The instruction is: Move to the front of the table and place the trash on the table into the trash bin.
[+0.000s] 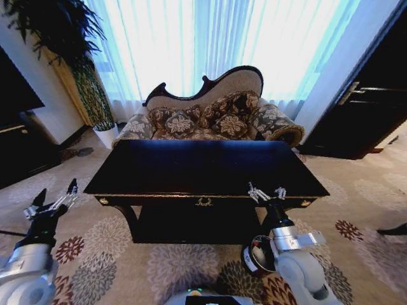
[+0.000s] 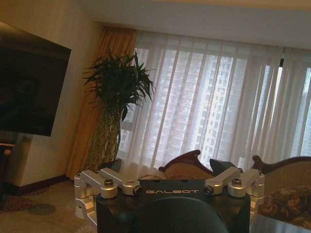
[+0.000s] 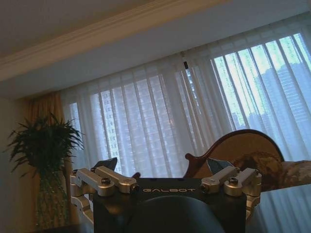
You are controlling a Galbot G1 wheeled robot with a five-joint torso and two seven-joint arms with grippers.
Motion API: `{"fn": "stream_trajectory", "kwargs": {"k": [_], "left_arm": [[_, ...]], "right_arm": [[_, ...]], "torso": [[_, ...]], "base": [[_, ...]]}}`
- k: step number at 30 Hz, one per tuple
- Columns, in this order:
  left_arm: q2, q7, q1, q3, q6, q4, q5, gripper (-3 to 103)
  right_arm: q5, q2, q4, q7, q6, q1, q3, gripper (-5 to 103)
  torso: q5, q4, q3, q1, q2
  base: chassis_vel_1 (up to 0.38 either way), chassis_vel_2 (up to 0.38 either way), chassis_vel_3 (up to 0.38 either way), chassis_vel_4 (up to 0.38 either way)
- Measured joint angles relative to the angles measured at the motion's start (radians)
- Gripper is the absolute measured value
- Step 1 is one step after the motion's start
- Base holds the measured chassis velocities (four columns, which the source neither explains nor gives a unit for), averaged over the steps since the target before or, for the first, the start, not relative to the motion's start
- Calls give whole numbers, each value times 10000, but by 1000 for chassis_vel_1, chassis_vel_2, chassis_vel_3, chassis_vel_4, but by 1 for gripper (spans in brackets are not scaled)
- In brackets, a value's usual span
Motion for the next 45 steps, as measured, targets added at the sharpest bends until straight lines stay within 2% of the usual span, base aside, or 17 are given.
{"fn": "stream_trajectory", "kwargs": {"k": [6,11,17,19,22,25,45], "left_arm": [[-166,105,104,-7,-102,-113,152,100],[-282,210,185,68,-229,-113,86,100],[-337,408,153,234,-217,-153,-12,100],[-413,501,164,328,-211,-171,78,100],[-400,622,140,338,-225,-126,98,100],[-357,799,185,284,-287,-150,29,100],[-284,1201,332,252,-581,-155,-43,100]], "right_arm": [[-276,305,231,-119,-75,-90,-330,100],[-102,665,515,-144,-307,-299,-659,100],[-339,732,401,-299,-228,-196,-563,100],[75,779,515,-302,-382,-286,-522,100],[128,857,527,-273,-465,-222,-438,100],[-165,934,334,-376,-310,-135,-339,100],[-104,985,-339,-497,-152,91,344,100]], "torso": [[0,1,-1,-1,0],[-1,1,0,0,0],[0,1,0,2,-1],[0,0,1,3,-1],[0,0,1,4,-2],[0,1,0,3,-2],[0,0,1,-2,0]], "base": [[0,0,0,0],[0,0,0,0],[52,-34,-58,52],[123,-111,-114,139],[172,-179,-169,184],[199,-198,-238,209],[337,-327,-342,331]]}}
